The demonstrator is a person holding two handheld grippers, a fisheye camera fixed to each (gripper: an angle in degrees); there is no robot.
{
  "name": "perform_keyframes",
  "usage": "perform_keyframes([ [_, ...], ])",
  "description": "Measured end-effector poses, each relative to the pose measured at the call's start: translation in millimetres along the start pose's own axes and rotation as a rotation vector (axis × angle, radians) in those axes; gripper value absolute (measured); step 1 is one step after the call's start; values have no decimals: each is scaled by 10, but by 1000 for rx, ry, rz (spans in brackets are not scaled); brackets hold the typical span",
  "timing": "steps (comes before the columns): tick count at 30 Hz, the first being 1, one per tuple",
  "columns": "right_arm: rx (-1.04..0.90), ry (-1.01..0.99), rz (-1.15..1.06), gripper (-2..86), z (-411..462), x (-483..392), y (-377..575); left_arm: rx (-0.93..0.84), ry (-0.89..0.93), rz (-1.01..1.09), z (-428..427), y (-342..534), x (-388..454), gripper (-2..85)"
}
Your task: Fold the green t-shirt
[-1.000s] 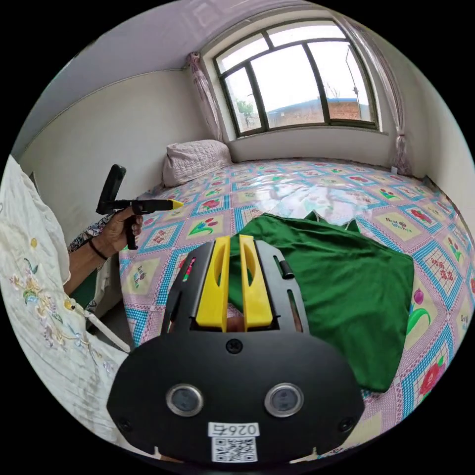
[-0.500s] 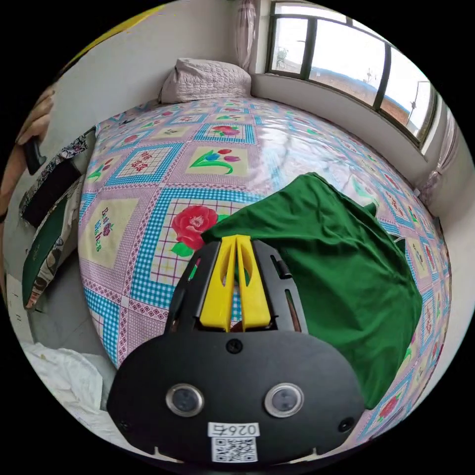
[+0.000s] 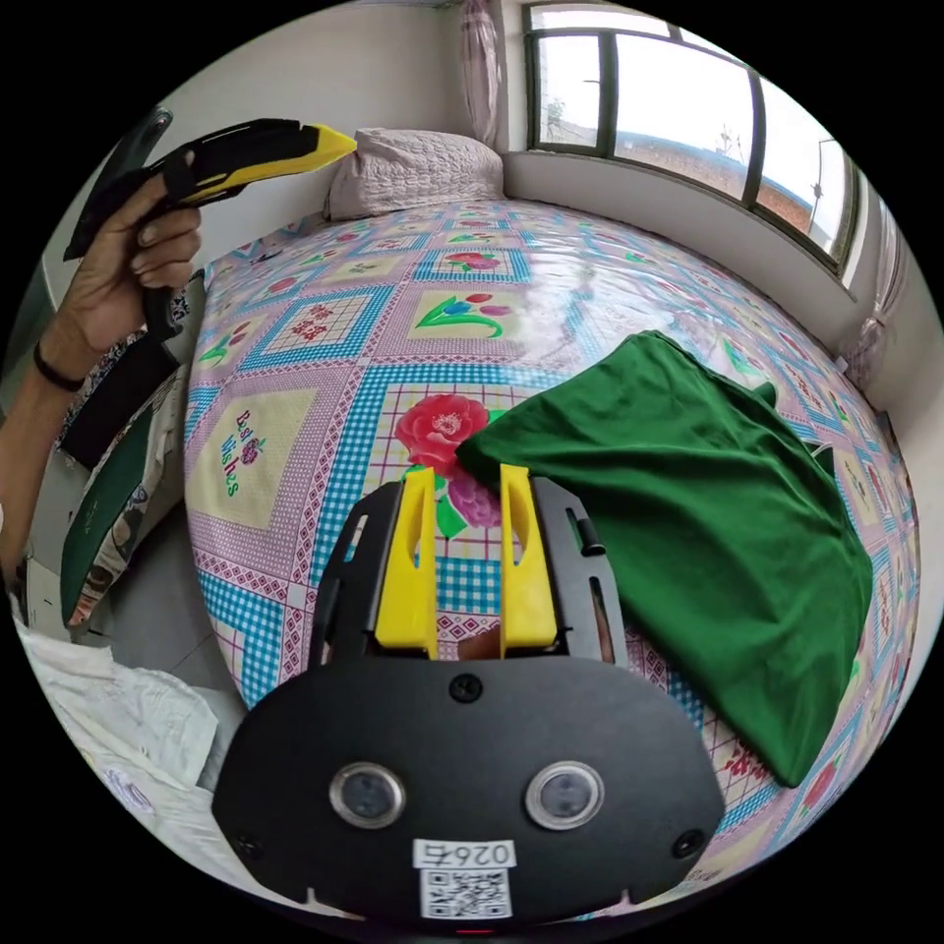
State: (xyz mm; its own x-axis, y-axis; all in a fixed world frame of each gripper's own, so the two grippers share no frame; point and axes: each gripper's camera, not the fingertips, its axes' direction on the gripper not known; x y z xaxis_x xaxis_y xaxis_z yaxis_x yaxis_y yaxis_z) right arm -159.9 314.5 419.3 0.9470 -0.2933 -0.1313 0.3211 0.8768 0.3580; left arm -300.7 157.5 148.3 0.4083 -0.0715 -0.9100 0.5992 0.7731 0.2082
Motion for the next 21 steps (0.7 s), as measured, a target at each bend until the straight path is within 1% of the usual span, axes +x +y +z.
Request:
perform_keyframes([
  [6, -3, 164, -96, 53, 273, -365, -38, -134, 86, 48, 1034, -440, -350, 4],
  [8, -8, 232, -131, 52, 389, -500, -53, -194, 125, 45, 1498, -635, -510, 57],
  [11, -27, 299, -164, 53, 520, -617, -88, -283, 143, 79, 2077, -825, -616, 85],
  [21, -75, 380, -213, 50, 746, -720, -305, -483, 193, 183, 3671, -1188, -730, 129],
])
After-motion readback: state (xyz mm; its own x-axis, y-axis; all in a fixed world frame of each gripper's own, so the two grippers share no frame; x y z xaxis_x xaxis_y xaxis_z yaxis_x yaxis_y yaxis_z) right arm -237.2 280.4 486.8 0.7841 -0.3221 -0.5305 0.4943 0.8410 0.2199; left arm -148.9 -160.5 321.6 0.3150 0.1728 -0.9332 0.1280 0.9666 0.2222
